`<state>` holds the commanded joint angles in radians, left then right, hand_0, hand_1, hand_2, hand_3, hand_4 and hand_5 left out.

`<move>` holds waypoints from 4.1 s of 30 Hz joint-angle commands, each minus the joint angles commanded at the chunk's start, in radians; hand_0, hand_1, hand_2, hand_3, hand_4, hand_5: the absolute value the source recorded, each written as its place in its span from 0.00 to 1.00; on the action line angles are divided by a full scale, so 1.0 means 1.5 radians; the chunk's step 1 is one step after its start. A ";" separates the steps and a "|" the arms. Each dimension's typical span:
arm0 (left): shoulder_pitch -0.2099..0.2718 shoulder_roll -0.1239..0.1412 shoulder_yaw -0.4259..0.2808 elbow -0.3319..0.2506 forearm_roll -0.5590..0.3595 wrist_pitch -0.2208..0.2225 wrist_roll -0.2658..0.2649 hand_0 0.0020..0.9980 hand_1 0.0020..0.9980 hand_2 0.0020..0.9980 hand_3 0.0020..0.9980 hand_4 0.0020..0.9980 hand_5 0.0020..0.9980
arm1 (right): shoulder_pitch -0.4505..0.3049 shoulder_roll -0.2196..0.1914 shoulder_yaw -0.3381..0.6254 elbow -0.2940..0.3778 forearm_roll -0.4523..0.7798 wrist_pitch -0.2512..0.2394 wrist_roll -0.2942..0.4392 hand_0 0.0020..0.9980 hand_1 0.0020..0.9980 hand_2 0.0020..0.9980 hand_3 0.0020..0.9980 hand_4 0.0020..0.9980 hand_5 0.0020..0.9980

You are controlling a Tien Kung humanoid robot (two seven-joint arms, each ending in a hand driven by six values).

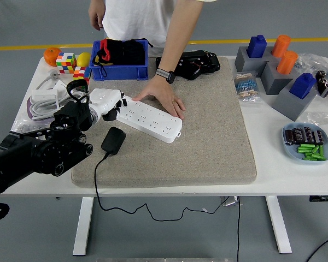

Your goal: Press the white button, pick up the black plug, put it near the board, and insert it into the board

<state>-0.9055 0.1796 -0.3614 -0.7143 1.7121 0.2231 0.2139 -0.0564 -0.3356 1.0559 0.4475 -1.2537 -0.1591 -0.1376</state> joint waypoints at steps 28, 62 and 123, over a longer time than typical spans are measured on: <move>0.328 0.108 -0.252 -0.423 0.103 -0.025 0.128 0.85 0.93 0.94 0.94 1.00 0.67 | -0.009 0.006 0.011 0.001 -0.006 0.000 0.000 0.69 0.62 0.63 0.57 0.67 0.25; 0.349 0.077 -0.239 -0.369 0.225 0.034 0.170 0.30 0.55 0.53 0.69 0.94 0.16 | -0.011 0.007 0.008 0.001 -0.006 -0.001 0.002 0.69 0.62 0.63 0.57 0.67 0.25; 0.228 0.009 -0.254 -0.252 0.019 0.122 0.068 0.16 0.32 0.36 0.56 0.78 0.00 | -0.008 0.007 0.003 0.002 -0.005 -0.003 0.004 0.69 0.62 0.63 0.57 0.66 0.24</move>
<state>-0.5628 0.1936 -0.7425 -1.0916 1.7400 0.4059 0.3157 -0.0684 -0.3244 1.0602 0.4499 -1.2609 -0.1632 -0.1321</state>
